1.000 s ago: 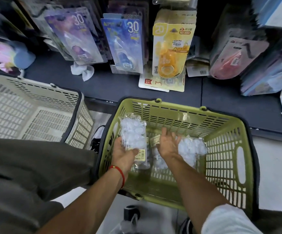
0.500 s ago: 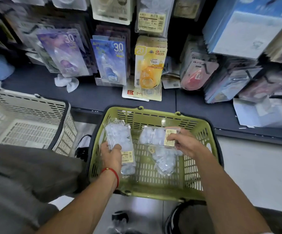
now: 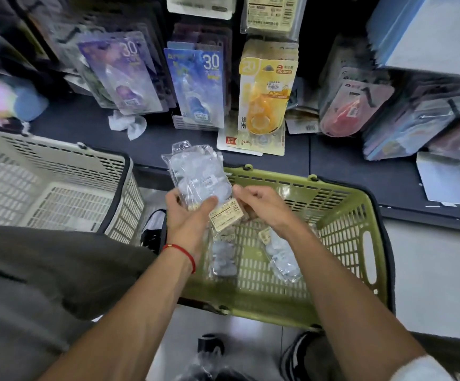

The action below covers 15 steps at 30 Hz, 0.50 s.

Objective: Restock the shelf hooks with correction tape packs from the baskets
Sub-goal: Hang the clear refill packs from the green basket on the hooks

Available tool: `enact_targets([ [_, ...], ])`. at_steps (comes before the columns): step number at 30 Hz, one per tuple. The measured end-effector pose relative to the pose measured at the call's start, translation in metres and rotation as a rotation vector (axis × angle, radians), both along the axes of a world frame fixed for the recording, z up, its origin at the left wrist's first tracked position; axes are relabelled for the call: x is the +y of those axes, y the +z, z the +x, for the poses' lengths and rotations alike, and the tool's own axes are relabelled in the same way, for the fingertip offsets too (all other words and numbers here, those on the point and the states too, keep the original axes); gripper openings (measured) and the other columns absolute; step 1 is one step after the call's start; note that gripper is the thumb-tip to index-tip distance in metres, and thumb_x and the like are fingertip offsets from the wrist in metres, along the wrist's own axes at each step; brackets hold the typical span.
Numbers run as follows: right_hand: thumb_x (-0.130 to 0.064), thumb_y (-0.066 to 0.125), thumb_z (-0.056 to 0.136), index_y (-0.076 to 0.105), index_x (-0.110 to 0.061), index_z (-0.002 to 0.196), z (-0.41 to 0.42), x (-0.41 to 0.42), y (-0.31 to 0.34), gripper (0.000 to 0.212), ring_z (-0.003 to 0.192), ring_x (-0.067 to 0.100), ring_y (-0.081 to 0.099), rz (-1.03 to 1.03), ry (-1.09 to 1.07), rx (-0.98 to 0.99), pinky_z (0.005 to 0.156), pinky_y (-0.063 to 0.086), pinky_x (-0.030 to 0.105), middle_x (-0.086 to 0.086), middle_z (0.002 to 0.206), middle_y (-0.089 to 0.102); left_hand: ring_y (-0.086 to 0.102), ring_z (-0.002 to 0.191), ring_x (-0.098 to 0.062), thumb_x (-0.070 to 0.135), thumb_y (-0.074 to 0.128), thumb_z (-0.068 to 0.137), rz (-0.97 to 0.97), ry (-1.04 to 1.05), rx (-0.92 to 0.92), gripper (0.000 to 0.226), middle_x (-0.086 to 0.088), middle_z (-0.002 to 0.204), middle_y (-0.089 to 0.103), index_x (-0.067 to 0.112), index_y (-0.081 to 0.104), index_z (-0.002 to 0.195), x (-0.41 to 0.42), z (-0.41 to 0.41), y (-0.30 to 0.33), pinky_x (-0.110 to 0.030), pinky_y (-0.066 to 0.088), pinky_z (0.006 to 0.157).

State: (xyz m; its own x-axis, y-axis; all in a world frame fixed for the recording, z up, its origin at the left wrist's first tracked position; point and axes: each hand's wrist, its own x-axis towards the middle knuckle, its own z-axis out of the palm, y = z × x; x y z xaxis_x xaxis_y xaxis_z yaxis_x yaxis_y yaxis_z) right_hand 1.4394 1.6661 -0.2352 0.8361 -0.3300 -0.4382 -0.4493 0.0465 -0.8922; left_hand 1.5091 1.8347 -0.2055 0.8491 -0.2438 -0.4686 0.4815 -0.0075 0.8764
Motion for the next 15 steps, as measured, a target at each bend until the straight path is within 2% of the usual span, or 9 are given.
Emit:
enact_targets([
  [2, -0.057, 0.06, 0.099, 0.076, -0.02, 0.1, 0.011, -0.001, -0.027, 0.04, 0.089, 0.021, 0.075, -0.095, -0.062, 0.112, 0.088, 0.062, 0.047, 0.001, 0.097, 0.081, 0.076, 0.091, -0.017, 0.011, 0.083, 0.087, 0.06, -0.005, -0.03, 0.056, 0.007, 0.117, 0.067, 0.029, 0.047, 0.127, 0.005, 0.012, 0.002, -0.034, 0.062, 0.067],
  [4, -0.038, 0.061, 0.104, 0.072, -0.022, 0.112, 0.016, 0.005, -0.062, 0.021, 0.099, 0.023, 0.072, -0.381, 0.091, 0.27, 0.089, 0.057, 0.039, 0.005, 0.117, 0.077, 0.073, 0.099, -0.016, 0.014, 0.084, 0.087, 0.097, 0.006, -0.044, 0.061, 0.01, 0.123, 0.061, 0.034, 0.045, 0.13, 0.011, 0.021, 0.005, -0.035, 0.061, 0.073],
  [5, -0.031, 0.063, 0.103, 0.068, -0.023, 0.125, 0.017, 0.011, -0.078, 0.024, 0.109, 0.026, 0.069, -0.491, 0.23, 0.338, 0.094, 0.054, 0.037, 0.007, 0.13, 0.071, 0.075, 0.098, -0.02, 0.013, 0.083, 0.087, 0.098, 0.026, -0.045, 0.063, 0.003, 0.126, 0.064, 0.032, 0.045, 0.132, 0.013, 0.025, 0.004, -0.038, 0.063, 0.073],
  [6, -0.027, 0.067, 0.1, 0.06, -0.025, 0.139, 0.018, 0.019, -0.096, 0.04, 0.123, 0.028, 0.064, -0.539, 0.348, 0.381, 0.104, 0.051, 0.039, 0.006, 0.145, 0.061, 0.078, 0.095, -0.022, 0.01, 0.083, 0.086, 0.102, 0.049, -0.043, 0.063, -0.003, 0.126, 0.068, 0.03, 0.046, 0.134, 0.016, 0.028, 0.003, -0.038, 0.065, 0.07],
  [8, -0.024, 0.073, 0.095, 0.031, -0.028, 0.161, 0.018, 0.039, -0.12, 0.078, 0.152, 0.029, 0.036, -0.533, 0.479, 0.399, 0.124, 0.033, 0.048, 0.003, 0.169, 0.03, 0.08, 0.089, -0.021, 0.007, 0.082, 0.086, 0.116, 0.073, -0.056, 0.062, -0.005, 0.12, 0.074, 0.028, 0.049, 0.134, 0.022, 0.031, 0.004, -0.037, 0.065, 0.066],
  [10, -0.024, 0.076, 0.093, 0.004, -0.023, 0.167, 0.017, 0.057, -0.136, 0.104, 0.162, 0.032, 0.009, -0.637, 0.559, 0.417, 0.13, 0.015, 0.052, 0.006, 0.175, 0.007, 0.08, 0.089, -0.022, 0.007, 0.082, 0.086, 0.143, 0.072, -0.085, 0.059, -0.002, 0.111, 0.078, 0.027, 0.052, 0.132, 0.027, 0.034, 0.005, -0.037, 0.065, 0.067],
  [11, -0.026, 0.078, 0.091, -0.001, -0.02, 0.167, 0.017, 0.064, -0.141, 0.109, 0.161, 0.035, 0.007, -0.728, 0.572, 0.432, 0.129, 0.012, 0.053, 0.01, 0.175, 0.006, 0.08, 0.089, -0.023, 0.007, 0.082, 0.086, 0.157, 0.075, -0.091, 0.058, -0.001, 0.107, 0.08, 0.026, 0.053, 0.132, 0.029, 0.036, 0.006, -0.039, 0.065, 0.068],
  [13, -0.034, 0.083, 0.087, 0.003, -0.016, 0.165, 0.018, 0.07, -0.143, 0.113, 0.158, 0.041, 0.014, -0.847, 0.576, 0.471, 0.128, 0.014, 0.055, 0.02, 0.171, 0.014, 0.08, 0.089, -0.027, 0.007, 0.081, 0.085, 0.158, 0.094, -0.085, 0.056, -0.001, 0.103, 0.08, 0.023, 0.053, 0.132, 0.032, 0.038, 0.008, -0.043, 0.065, 0.071],
  [15, -0.038, 0.085, 0.084, 0.013, -0.018, 0.165, 0.018, 0.061, -0.136, 0.111, 0.156, 0.042, 0.022, -0.823, 0.568, 0.504, 0.128, 0.016, 0.057, 0.022, 0.169, 0.021, 0.078, 0.095, -0.029, 0.011, 0.083, 0.084, 0.207, 0.074, -0.109, 0.056, -0.004, 0.111, 0.077, 0.025, 0.053, 0.13, 0.03, 0.038, 0.009, -0.048, 0.064, 0.076],
])
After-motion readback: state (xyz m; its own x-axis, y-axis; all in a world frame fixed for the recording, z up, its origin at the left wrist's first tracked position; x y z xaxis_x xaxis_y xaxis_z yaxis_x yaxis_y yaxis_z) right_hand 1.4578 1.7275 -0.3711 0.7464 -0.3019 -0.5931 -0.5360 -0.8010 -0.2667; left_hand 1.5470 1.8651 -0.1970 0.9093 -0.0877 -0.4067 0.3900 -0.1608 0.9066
